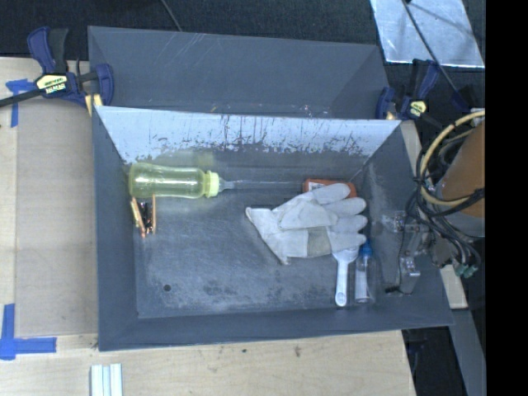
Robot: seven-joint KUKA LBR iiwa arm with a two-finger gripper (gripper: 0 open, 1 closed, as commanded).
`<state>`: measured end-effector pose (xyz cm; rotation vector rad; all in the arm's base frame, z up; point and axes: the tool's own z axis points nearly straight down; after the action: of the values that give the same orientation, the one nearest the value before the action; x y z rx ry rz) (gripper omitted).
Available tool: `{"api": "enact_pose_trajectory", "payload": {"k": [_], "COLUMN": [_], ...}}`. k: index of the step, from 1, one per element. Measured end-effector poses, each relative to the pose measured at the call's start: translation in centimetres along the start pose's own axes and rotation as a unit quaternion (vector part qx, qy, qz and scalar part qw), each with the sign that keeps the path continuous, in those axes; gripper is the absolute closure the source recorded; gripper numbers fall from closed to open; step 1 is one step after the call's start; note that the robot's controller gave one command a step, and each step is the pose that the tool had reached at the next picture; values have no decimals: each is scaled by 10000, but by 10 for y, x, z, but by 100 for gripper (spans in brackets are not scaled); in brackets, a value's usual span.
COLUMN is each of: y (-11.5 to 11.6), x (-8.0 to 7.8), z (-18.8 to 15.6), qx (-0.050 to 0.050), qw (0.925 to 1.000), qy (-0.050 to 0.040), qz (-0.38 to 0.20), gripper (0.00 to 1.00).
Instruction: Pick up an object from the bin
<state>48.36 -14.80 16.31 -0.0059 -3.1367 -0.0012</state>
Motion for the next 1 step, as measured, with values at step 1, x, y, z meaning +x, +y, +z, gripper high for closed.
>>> {"api": "enact_pose_trajectory", "payload": {"k": [1], "y": [1], "x": [-2], "z": [-4], "qx": [10], "qw": [10000], "qy": [-40], "qz": [-18], "gripper": [0]}}
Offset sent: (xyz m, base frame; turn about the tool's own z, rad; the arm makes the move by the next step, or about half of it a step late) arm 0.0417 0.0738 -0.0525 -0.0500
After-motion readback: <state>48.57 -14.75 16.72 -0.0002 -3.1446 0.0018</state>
